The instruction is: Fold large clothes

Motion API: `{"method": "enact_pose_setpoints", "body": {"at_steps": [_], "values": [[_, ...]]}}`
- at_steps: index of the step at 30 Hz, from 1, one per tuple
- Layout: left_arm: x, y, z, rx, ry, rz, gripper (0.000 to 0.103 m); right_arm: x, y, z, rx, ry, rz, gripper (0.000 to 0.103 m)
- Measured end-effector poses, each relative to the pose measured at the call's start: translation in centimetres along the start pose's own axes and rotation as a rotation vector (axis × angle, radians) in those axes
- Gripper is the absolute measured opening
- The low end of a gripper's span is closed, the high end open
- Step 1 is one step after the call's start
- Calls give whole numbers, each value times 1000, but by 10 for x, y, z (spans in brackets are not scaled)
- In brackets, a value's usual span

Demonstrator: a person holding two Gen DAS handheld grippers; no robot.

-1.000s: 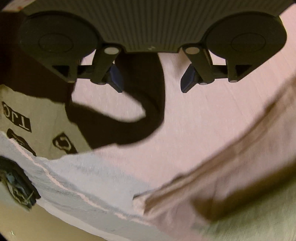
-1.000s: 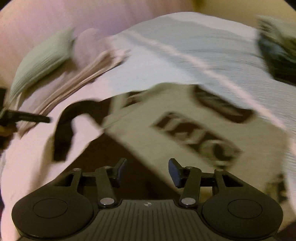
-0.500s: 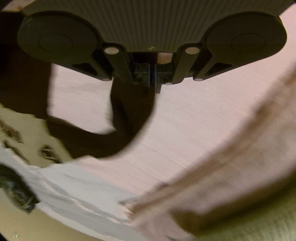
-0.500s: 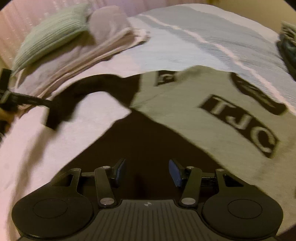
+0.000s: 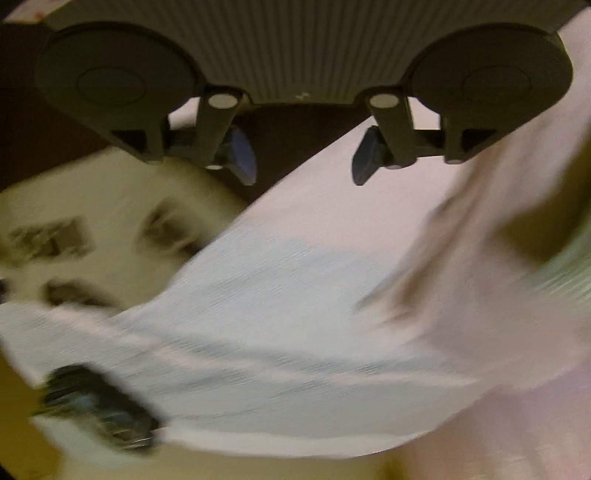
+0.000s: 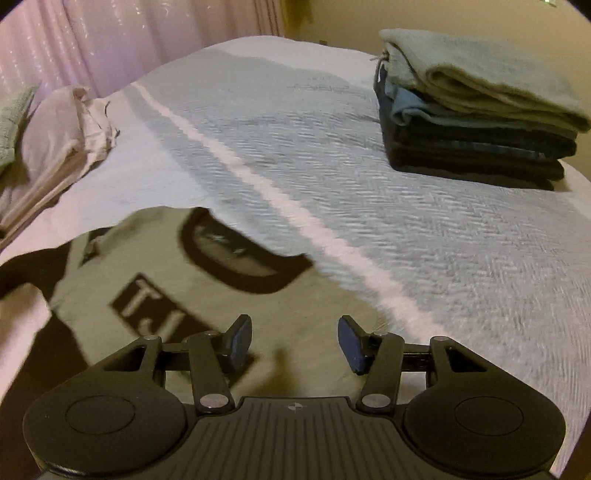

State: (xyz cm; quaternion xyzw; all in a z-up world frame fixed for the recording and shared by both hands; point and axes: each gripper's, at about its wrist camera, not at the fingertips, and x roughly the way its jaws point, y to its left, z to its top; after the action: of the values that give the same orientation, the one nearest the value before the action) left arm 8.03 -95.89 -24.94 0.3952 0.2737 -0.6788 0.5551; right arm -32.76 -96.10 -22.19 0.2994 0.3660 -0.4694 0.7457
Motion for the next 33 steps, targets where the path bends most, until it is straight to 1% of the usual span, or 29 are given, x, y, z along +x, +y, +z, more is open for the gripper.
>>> {"method": "enact_pose_setpoints", "body": {"at_steps": [1, 3, 6, 8, 10, 13, 14, 15, 16, 17, 19, 21, 22, 25, 26, 27, 30, 32, 33], "values": [[16, -16, 15, 10, -9, -51, 62, 6, -8, 2, -12, 0, 6, 50], [50, -43, 43, 28, -15, -151, 63, 20, -19, 7, -41, 5, 38, 50], [94, -71, 73, 67, 5, -227, 64, 44, -32, 16, -95, 45, 113, 51], [119, -85, 88, 84, 36, -295, 64, 58, -40, 20, -120, 77, 165, 52], [139, -94, 97, 101, 77, -327, 66, 67, -49, 22, -121, 110, 220, 52], [163, -105, 108, 132, 147, -349, 65, 75, -62, 21, -49, 137, 296, 51], [169, -110, 111, 143, 166, -348, 63, 74, -64, 20, -24, 136, 314, 49], [170, -110, 110, 150, 180, -360, 59, 74, -67, 19, -1, 138, 332, 45], [174, -112, 112, 157, 196, -369, 55, 74, -69, 18, 18, 141, 345, 32], [174, -112, 112, 170, 205, -361, 50, 74, -70, 19, 29, 143, 348, 26], [173, -112, 114, 172, 212, -358, 22, 75, -72, 19, 39, 137, 346, 24], [169, -111, 115, 177, 209, -361, 12, 75, -74, 22, 54, 128, 339, 24], [167, -112, 115, 181, 200, -357, 8, 76, -74, 22, 65, 123, 346, 25], [157, -115, 114, 197, 163, -338, 5, 81, -72, 22, 64, 132, 367, 24], [152, -116, 113, 199, 142, -325, 5, 80, -69, 22, 56, 132, 358, 6], [145, -115, 112, 189, 124, -322, 5, 76, -65, 24, 38, 126, 343, 3], [111, -111, 109, 170, 40, -281, 4, 40, -46, 35, -61, 40, 305, 3], [73, -105, 107, 139, -32, -248, 4, 7, -28, 43, -165, -35, 268, 2], [53, -102, 105, 130, -63, -229, 4, -10, -21, 46, -196, -68, 268, 2]]}}
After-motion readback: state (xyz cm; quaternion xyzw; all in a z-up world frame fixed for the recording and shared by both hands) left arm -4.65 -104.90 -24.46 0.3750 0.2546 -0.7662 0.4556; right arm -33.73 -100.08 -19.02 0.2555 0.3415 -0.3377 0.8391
